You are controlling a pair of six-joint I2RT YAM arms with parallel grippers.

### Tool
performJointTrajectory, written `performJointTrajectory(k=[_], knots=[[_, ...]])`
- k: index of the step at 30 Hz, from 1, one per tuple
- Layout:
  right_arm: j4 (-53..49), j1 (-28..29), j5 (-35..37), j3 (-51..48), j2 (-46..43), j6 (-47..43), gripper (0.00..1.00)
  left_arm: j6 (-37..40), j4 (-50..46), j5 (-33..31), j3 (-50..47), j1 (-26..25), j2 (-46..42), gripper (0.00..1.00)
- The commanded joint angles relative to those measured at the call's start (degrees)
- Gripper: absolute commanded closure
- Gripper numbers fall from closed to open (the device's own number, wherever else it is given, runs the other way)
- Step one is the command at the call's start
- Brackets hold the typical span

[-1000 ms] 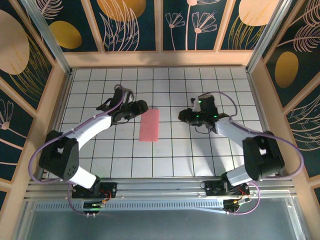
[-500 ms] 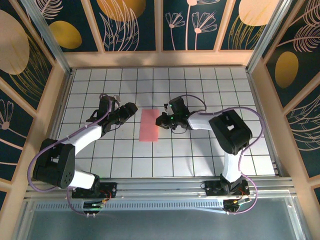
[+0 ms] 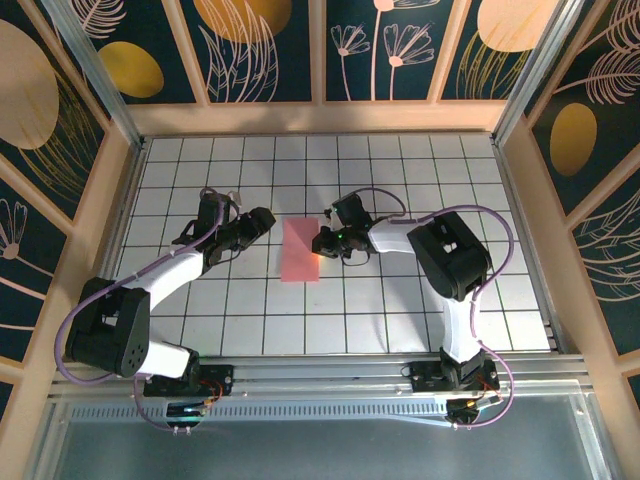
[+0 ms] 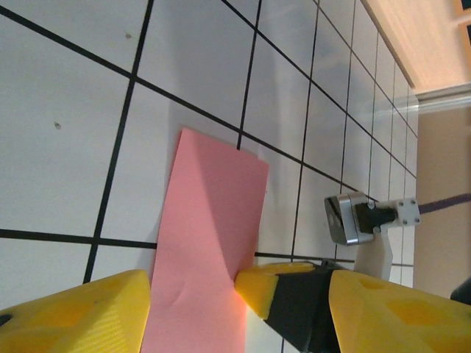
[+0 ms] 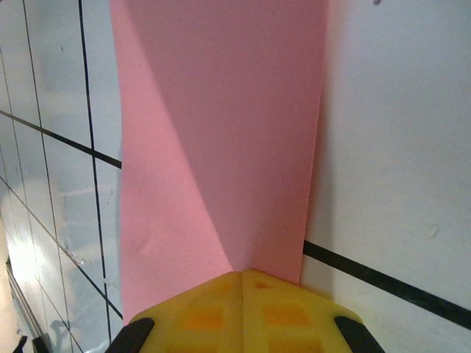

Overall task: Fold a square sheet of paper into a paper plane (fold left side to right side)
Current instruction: Move the paper to the center of the table, then third fold the triangle at the center of the table.

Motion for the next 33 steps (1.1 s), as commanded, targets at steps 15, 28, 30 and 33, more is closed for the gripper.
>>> performJointTrajectory(k=[15,28,30,33], knots=[[-6.61,-6.86,0.12,-10.37,-6.96,-10.87,1.00,1.46,-0.17,9.97,2.23,-7.94,12.41,0.53],[-5.82,-6.90,-0.23,-10.48,-6.90,-11.23,1.00,1.78,-0.89,11.68,7.68,-11.14,21.97,0.70],[-5.82,-6.95,-0.19,-10.53,-6.93,-11.23,1.00,1.77,-0.82,12.01,8.26,-11.32,22.82,0.71],[-5.70,-6.97,-0.25,-10.62,-6.94,-11.22,1.00,1.74,-0.68,12.30,8.85,-11.67,23.83,0.71]])
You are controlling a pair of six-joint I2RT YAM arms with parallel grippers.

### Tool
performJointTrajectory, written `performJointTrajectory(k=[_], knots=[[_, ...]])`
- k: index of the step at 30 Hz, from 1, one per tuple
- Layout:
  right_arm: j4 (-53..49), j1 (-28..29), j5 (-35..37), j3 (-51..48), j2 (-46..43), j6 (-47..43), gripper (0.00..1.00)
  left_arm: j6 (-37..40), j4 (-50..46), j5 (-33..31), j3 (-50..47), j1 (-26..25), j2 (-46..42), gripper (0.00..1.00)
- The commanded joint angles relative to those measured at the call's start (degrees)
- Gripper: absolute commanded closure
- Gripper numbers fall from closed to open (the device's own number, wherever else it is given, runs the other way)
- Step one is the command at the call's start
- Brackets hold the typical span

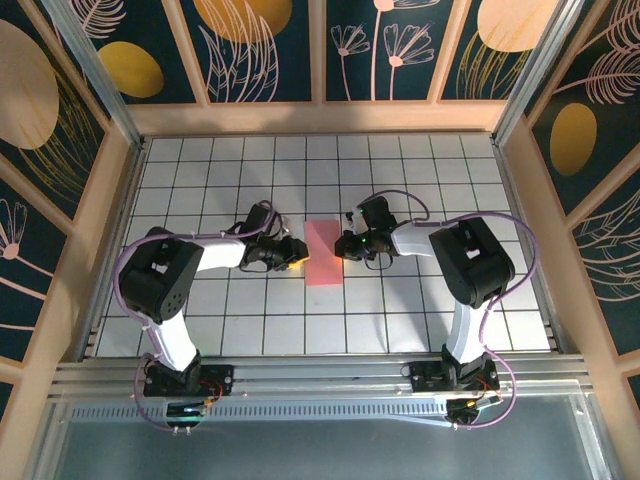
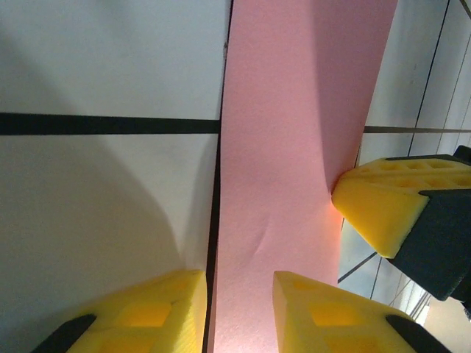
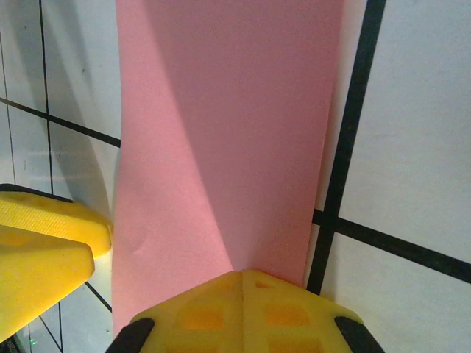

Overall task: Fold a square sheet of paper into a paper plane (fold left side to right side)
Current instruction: Third fold the triangle at the center of the table.

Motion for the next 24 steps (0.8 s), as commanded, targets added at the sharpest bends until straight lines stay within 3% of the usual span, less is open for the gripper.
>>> performJointTrajectory(k=[1,10,24], knots=[[-4.08,-0.44,1.43,-1.80,0.04,-1.41,1.00,-0.02,0.00,1.56,1.59,-0.57,1.66,0.71],[-4.27,-0.50,1.39,-1.44,0.03,-1.67,1.00,0.77,-1.50,0.37,2.27,-0.77,2.69,0.71],[-4.57,-0.52,1.35,-0.96,0.46,-1.76,1.00,0.27,-0.97,-0.47,2.13,-0.86,0.24,0.81]])
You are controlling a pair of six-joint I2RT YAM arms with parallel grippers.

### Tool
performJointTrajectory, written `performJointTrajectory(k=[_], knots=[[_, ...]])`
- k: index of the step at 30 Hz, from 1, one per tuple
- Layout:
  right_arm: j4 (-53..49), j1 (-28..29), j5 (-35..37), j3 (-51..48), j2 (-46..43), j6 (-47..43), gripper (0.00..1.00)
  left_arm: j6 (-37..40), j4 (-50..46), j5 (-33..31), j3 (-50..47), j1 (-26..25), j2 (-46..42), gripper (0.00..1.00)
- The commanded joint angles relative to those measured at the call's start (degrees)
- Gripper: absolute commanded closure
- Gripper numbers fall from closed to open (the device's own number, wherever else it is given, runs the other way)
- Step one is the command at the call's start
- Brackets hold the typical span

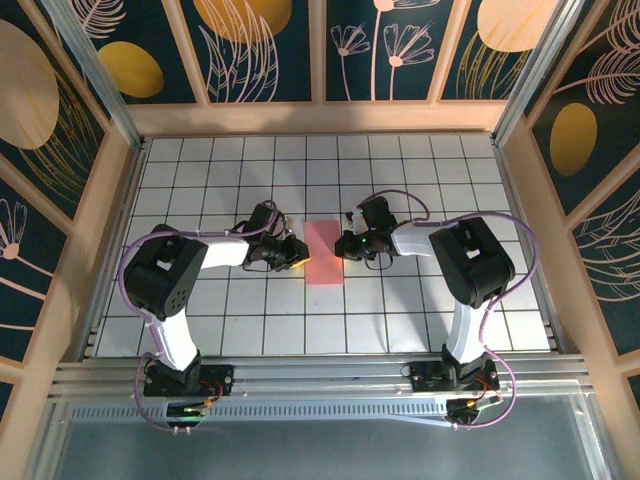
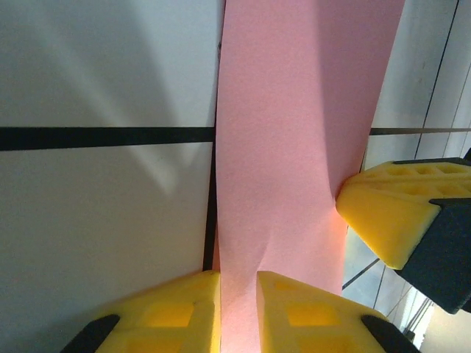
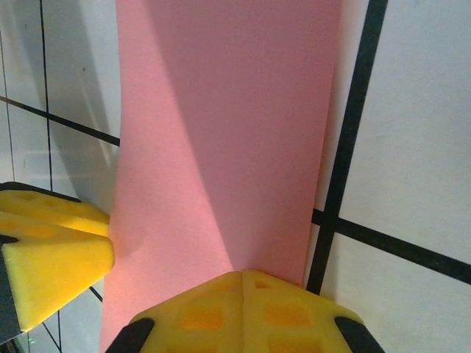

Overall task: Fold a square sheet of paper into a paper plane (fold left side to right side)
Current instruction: Third fold the triangle at the center of the table.

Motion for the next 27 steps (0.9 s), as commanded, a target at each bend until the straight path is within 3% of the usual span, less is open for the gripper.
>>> performJointTrajectory(k=[1,11,18,27], knots=[[-4.59,-0.46,1.37,-0.92,0.31,-1.37,1.00,0.19,-0.66,-0.15,0.79,-0.29,-1.36,0.82],[-2.82,-0.45,1.15,-0.92,-1.31,-0.80,0.99,-0.34,-0.41,-0.07,0.20,-0.29,-2.67,1.00],[0.76,-0.77,-0.83,-0.50,-5.40,0.71,0.80,-2.11,0.15,-0.95,-0.70,-0.30,-3.48,1.00],[1.23,-2.49,4.08,-4.12,-16.74,-2.17,0.52,-3.68,0.99,-0.94,-0.87,-0.31,-4.00,1.00]])
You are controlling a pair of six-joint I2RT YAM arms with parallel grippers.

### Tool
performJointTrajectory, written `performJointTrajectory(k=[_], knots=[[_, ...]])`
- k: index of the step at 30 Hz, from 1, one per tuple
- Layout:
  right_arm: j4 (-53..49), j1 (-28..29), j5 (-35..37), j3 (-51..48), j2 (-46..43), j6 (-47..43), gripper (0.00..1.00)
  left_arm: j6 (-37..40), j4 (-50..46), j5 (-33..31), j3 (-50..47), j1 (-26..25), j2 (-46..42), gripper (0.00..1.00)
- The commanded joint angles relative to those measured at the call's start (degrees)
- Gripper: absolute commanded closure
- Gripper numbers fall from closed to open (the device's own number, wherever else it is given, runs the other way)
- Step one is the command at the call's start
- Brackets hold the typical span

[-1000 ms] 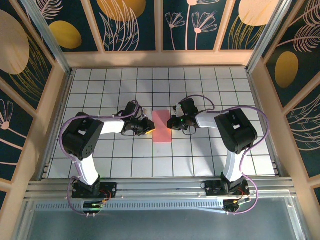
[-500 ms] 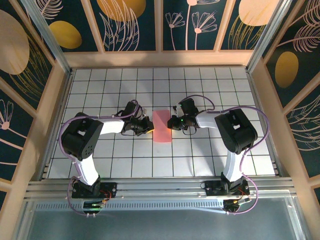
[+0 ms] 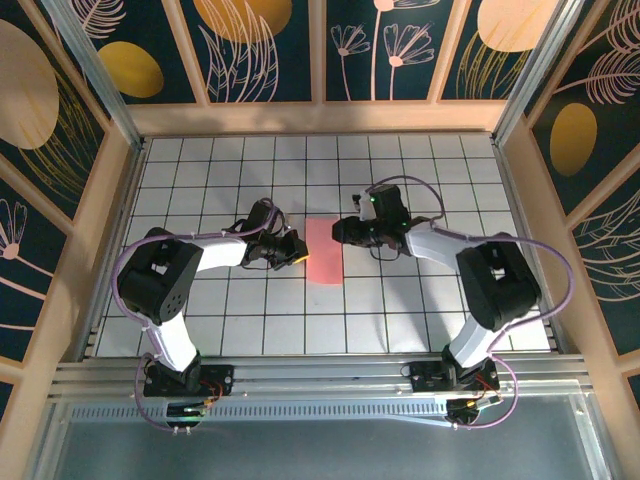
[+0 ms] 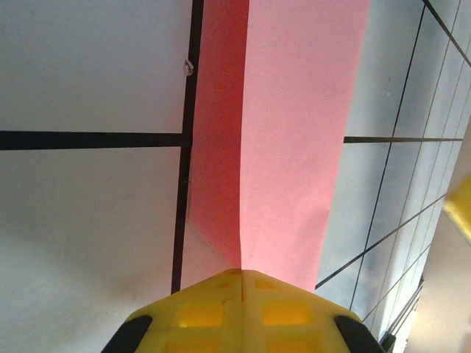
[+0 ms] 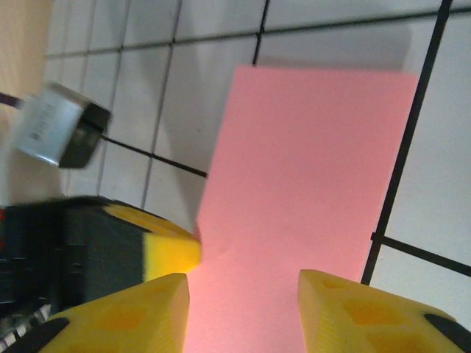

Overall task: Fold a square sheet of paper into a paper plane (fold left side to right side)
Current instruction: Third fold the triangle at the center of the table.

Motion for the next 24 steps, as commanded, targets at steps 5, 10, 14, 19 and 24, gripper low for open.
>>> performJointTrajectory(k=[5,10,14,19,24], knots=[[1.06,-2.34,4.27,-6.40,-11.16,-4.62,0.45,-1.34,0.40,-0.55,-0.75,-0.36,-1.97,1.00],[2.15,-2.53,5.30,-10.08,-18.14,-8.08,0.40,-1.30,0.04,-0.64,-0.74,-0.38,-2.35,1.00],[4.49,-1.07,7.04,-13.91,-24.25,-12.52,0.39,-1.35,-0.41,-0.60,-0.40,-0.38,-2.52,1.00],[6.58,6.39,14.45,-18.54,-30.57,-22.84,0.36,-1.80,-1.19,-1.01,-0.53,-0.37,-3.21,1.00],[5.77,15.62,21.74,-19.75,-29.88,-33.31,0.36,-2.40,-1.36,-1.16,-0.57,-0.38,-3.42,1.00]])
